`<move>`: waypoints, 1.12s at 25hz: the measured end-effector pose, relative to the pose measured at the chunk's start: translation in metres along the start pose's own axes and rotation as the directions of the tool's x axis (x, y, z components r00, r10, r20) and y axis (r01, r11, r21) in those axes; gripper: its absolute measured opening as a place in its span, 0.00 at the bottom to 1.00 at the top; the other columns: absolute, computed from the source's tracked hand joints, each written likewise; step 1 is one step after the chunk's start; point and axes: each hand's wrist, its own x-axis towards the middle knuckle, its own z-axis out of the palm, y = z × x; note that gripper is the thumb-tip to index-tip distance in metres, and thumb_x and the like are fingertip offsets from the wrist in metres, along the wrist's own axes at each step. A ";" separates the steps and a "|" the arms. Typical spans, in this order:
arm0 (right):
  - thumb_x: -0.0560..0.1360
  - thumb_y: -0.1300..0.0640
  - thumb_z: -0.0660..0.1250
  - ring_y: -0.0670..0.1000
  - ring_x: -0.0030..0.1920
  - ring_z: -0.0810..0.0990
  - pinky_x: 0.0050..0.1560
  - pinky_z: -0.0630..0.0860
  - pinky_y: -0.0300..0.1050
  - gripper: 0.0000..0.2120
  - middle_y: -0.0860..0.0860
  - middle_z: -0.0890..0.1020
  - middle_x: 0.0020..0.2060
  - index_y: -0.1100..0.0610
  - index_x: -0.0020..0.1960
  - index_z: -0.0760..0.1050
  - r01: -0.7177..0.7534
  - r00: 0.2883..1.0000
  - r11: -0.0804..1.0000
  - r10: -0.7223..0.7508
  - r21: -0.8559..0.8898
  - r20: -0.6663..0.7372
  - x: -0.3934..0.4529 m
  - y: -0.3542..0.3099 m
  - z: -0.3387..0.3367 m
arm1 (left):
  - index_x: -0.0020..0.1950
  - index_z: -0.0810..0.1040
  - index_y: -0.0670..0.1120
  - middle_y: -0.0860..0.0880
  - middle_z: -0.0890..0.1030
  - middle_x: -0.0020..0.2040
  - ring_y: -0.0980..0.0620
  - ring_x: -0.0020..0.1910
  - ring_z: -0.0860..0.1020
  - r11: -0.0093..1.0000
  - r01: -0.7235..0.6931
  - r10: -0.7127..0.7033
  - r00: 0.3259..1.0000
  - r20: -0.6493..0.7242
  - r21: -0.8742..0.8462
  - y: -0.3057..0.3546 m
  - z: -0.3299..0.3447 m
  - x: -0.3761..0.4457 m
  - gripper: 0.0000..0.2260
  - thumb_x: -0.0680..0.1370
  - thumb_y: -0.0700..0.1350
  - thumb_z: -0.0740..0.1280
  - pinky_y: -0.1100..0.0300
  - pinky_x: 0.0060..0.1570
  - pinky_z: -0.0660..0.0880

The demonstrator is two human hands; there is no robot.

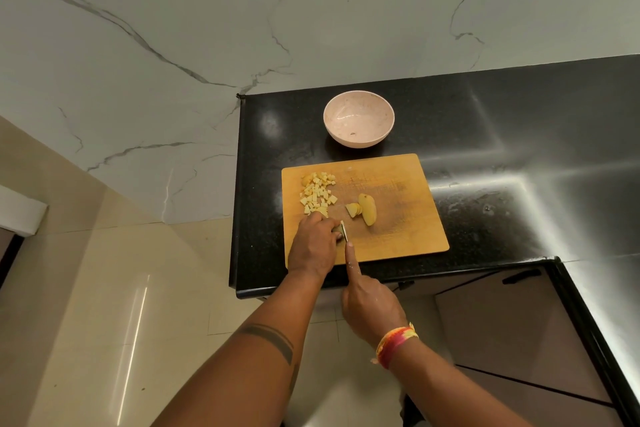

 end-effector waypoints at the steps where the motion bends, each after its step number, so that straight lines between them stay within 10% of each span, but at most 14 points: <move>1: 0.82 0.57 0.54 0.47 0.29 0.72 0.28 0.67 0.44 0.39 0.48 0.74 0.33 0.48 0.82 0.30 -0.005 1.000 1.000 0.005 0.002 0.008 -0.007 0.002 0.002 | 0.68 0.80 0.48 0.50 0.76 0.61 0.51 0.64 0.70 1.000 0.003 -0.003 1.000 -0.001 0.002 0.000 0.001 0.001 0.14 0.83 0.47 0.65 0.60 0.62 0.70; 28: 0.81 0.57 0.54 0.47 0.29 0.72 0.28 0.66 0.42 0.39 0.47 0.75 0.32 0.48 0.82 0.31 -0.013 0.999 1.000 0.013 0.006 0.033 -0.017 -0.001 0.008 | 0.61 0.84 0.48 0.49 0.79 0.57 0.51 0.58 0.75 0.996 0.062 -0.064 0.998 -0.028 -0.059 -0.004 -0.001 0.002 0.10 0.81 0.46 0.70 0.59 0.55 0.73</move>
